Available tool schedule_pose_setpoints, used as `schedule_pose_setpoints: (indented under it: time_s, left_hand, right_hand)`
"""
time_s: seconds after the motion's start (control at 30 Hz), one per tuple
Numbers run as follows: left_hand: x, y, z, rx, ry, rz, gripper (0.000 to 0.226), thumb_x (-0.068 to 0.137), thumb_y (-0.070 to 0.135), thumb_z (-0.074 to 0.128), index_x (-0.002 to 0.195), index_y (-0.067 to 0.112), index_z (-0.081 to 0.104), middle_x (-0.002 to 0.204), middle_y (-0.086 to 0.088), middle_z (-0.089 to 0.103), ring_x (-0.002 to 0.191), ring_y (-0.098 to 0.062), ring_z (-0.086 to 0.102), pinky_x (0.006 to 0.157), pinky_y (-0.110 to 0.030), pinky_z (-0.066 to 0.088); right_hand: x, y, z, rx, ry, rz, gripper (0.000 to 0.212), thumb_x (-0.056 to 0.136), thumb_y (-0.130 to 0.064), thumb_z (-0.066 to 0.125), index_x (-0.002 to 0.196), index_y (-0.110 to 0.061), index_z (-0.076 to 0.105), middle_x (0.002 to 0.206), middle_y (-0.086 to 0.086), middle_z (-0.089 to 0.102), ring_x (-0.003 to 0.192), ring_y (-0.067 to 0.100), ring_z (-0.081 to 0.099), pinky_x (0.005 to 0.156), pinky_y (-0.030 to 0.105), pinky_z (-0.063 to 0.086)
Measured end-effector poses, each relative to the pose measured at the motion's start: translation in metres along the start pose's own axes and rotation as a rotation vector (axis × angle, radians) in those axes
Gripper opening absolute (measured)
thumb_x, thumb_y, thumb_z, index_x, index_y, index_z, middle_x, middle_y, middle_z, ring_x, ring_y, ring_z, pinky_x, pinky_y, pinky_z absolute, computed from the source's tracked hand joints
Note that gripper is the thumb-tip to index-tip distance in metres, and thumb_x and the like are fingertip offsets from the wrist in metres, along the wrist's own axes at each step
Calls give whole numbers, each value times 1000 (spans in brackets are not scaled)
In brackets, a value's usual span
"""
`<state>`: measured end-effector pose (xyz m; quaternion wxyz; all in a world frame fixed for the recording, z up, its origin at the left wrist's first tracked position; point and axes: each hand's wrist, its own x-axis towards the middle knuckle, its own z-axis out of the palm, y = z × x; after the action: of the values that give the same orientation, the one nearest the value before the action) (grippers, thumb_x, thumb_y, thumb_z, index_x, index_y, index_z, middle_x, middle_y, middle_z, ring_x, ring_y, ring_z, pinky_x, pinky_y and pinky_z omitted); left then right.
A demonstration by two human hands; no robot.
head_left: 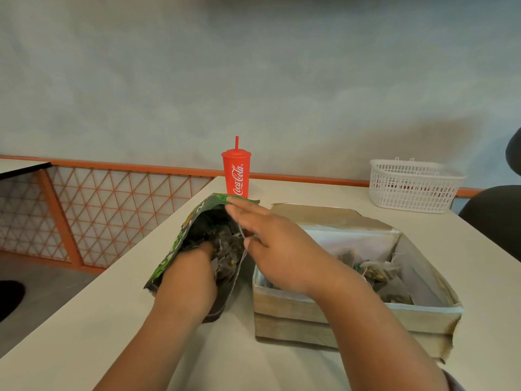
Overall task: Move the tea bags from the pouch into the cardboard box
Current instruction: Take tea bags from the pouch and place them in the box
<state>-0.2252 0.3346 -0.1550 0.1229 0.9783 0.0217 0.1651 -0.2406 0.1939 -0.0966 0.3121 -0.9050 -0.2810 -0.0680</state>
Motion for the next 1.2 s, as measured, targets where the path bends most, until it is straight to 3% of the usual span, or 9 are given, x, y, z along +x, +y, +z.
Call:
schedule_pose_setpoints:
  time_s: [0.17,0.27,0.33,0.43,0.53,0.63,0.77,1.03,1.2]
  left_hand:
    - [-20,-5,-17,-283,184,22,45,80,5,58,121,22,58,92,0,68,87,-27,61,74,-31,47]
    - [-30,-15,-25,-536,236,4,41,78,-3,65,109,23,66,82,13,64,76,-10,62,69,-20,48]
    - [-36,-18,-30,-704,219,-20,40,77,-3,67,97,31,65,82,16,65,72,1,59,61,-5,41]
    - [-39,-20,-36,-960,147,-21,44,75,-9,68,86,34,65,81,8,69,66,4,60,60,-9,45]
    - [-42,-18,-38,-1164,102,-11,44,72,-15,66,85,27,68,81,5,72,60,1,60,57,-9,49]
    - [-44,-14,-38,-1247,82,18,41,72,-16,65,85,22,68,82,5,72,61,-2,60,58,-10,50]
    - [-45,-10,-38,-1286,100,46,38,72,-17,63,86,18,68,83,3,73,63,-3,61,60,-10,51]
    - [-45,-6,-29,-1209,204,21,31,76,-10,64,82,21,69,77,11,72,65,1,62,63,-8,50]
    - [-42,-15,-24,-678,416,159,22,79,4,69,78,26,69,94,17,59,89,-5,58,73,-13,47]
  right_hand:
    - [1,5,-1,17,-12,31,57,96,-5,39,146,-27,24,153,-19,14,140,1,11,107,11,10]
    - [2,8,4,76,-30,60,56,95,-5,40,145,-26,27,153,-19,16,140,4,19,115,24,19]
    - [2,9,6,89,-63,77,55,95,-7,43,145,-25,28,153,-19,17,139,5,21,115,28,21]
    - [0,11,5,71,-103,90,54,94,-14,50,144,-25,31,152,-16,21,137,8,27,114,29,25]
    - [-3,6,1,154,-120,102,53,89,-19,58,139,-30,40,144,-12,39,125,8,43,100,24,38]
    - [-6,2,-4,225,-113,84,42,86,-16,63,125,-31,57,106,-18,60,94,1,56,78,17,45]
    - [-6,1,-9,208,-34,35,12,85,-12,63,88,-21,71,67,-20,58,65,-6,53,60,8,39]
    - [-9,-1,-24,156,86,28,14,84,-10,64,80,-21,72,63,-18,60,60,-7,54,58,5,41]
    - [-23,4,-53,164,297,33,26,82,-4,65,72,-29,66,68,-14,63,62,-2,56,57,5,43]
